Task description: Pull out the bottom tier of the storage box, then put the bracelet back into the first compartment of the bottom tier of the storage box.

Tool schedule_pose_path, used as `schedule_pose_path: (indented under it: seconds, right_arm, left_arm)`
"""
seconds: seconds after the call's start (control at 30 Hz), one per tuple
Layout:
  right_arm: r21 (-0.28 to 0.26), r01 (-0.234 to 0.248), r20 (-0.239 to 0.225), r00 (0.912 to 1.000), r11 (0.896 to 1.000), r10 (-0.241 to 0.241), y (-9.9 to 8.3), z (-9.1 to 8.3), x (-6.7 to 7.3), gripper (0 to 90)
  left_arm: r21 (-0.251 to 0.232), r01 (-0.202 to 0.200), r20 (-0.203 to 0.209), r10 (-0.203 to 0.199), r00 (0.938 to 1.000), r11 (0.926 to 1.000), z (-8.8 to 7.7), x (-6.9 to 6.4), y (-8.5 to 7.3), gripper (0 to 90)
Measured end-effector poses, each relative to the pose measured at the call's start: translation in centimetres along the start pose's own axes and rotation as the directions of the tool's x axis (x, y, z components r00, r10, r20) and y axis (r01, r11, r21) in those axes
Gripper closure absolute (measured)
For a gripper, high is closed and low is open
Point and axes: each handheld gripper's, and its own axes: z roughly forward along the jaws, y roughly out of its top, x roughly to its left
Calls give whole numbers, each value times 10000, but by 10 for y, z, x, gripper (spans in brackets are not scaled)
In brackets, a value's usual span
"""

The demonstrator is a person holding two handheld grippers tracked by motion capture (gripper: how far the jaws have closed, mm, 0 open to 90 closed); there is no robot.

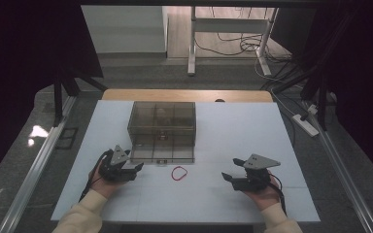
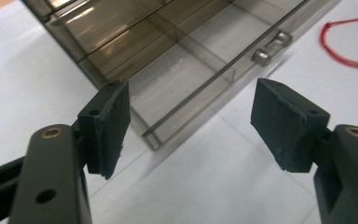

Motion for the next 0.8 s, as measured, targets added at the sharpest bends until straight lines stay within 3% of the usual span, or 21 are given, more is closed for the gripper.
schedule_pose_path:
  seconds: [0.33, 0.8]
  right_arm:
    - [-305, -366, 325, 9988, 9989, 376, -14, -27, -10, 289]
    - [-92, -145, 323, 9994, 9999, 148, -17, -25, -12, 285]
  left_arm:
    - [-321, -293, 667, 314, 9973, 9991, -8, -12, 23, 282]
    - [-287, -591, 1156, 621, 9914, 9978, -8, -19, 39, 275]
